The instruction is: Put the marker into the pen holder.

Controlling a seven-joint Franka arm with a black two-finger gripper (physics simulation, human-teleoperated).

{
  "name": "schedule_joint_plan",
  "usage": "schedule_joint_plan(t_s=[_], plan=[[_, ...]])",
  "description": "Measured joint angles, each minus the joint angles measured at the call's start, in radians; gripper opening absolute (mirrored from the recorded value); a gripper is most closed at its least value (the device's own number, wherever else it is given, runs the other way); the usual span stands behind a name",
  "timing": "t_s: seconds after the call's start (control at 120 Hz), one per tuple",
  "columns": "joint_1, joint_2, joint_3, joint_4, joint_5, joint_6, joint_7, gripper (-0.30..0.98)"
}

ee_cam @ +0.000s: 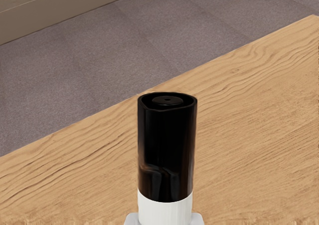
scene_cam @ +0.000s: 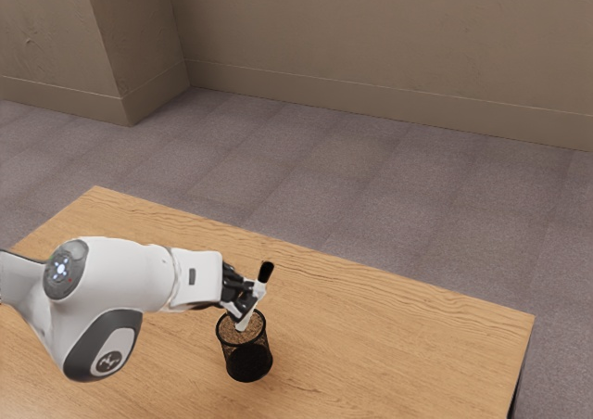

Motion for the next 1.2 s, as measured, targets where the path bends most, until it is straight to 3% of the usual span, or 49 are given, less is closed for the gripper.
schedule_joint_plan(t_s=[0.142,0.3,0.442,0.758,0.908,0.992,1.15,1.2], plan=[[0.001,0.024,-0.001,0.001,-0.007,0.0,0.002,-0.03],[0.001,0.032,0.0,0.001,-0.027,-0.009,-0.003,0.31],[0.001,0.032,0.0,0.002,-0.034,-0.018,-0.007,0.49],[0.003,0.027,0.007,0.075,-0.043,-0.143,-0.014,0.64],[0.004,0.032,0.1,0.287,-0.05,-0.44,-0.021,0.66],[0.005,0.169,0.185,0.599,-0.034,-0.738,-0.044,0.67],[-0.018,0.375,0.341,1.209,0.057,-1.261,-0.101,0.68],[-0.004,0.41,0.371,1.321,0.071,-1.388,-0.116,0.68]])
